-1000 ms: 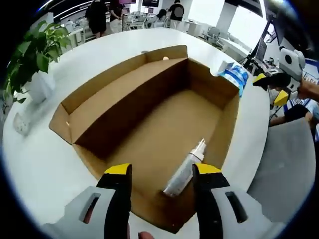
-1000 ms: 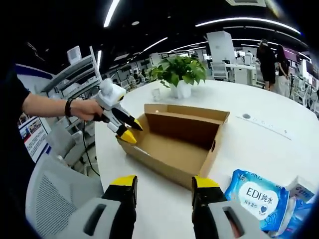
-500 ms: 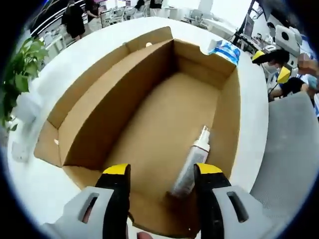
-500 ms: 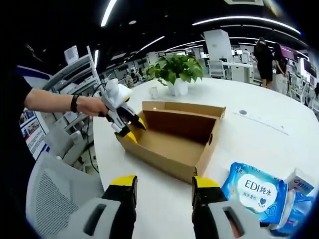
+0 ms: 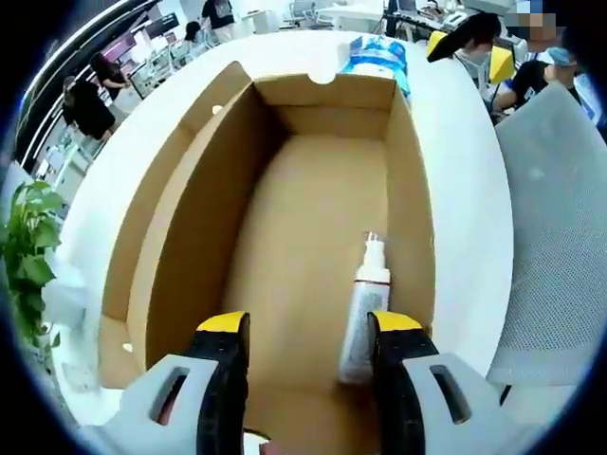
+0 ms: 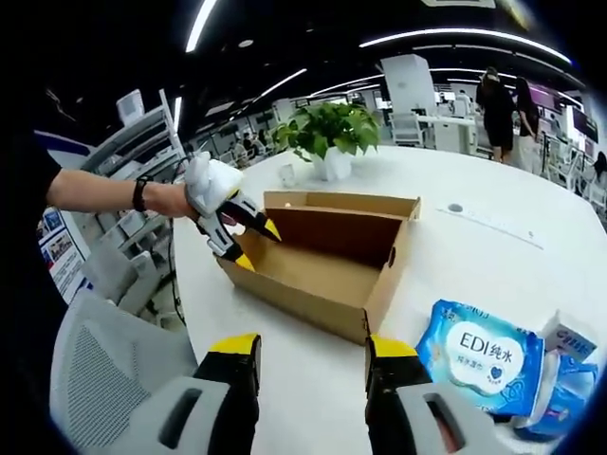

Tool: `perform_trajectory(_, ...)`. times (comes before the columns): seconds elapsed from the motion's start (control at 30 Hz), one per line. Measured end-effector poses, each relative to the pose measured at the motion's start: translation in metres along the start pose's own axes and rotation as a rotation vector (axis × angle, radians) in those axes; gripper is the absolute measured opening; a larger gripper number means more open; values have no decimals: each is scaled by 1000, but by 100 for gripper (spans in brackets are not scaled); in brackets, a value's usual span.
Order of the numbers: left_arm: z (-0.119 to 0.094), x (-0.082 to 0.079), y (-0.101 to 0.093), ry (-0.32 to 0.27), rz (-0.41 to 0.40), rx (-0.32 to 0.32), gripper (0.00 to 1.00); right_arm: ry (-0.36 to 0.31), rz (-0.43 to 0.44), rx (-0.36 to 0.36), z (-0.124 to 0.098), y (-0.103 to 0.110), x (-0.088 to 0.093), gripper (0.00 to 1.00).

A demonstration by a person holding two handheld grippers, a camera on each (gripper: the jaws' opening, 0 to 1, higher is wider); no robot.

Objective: Operate the shoe box by opening the lid, removing the specified soft item, and placing it in the target area until the item is outside and the box remains undamaged.

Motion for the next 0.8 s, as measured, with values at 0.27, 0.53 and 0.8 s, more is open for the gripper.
perform_trajectory(0.27,13,2,-2,20,11,94,51,0,11,8,-3,-3,2,42)
perform_trajectory(0.53,15,-2,-2,17,4,115,52,1,21,18,-4,-6,4,41)
perform_trajectory(0.8,15,-5,-5,10,12,138,50,4,22,12,-3,-3,5,41)
Point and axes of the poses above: the point that each gripper's makers call its tool centre point, and the gripper's own axes: z roughly forward along the fingers, y roughly to its left, x roughly out of its underside, the point moved 3 cm from there along -z, roughly backward along the fingers, and after that the axes turned 11 degrees about x, right-handed, at the moved point
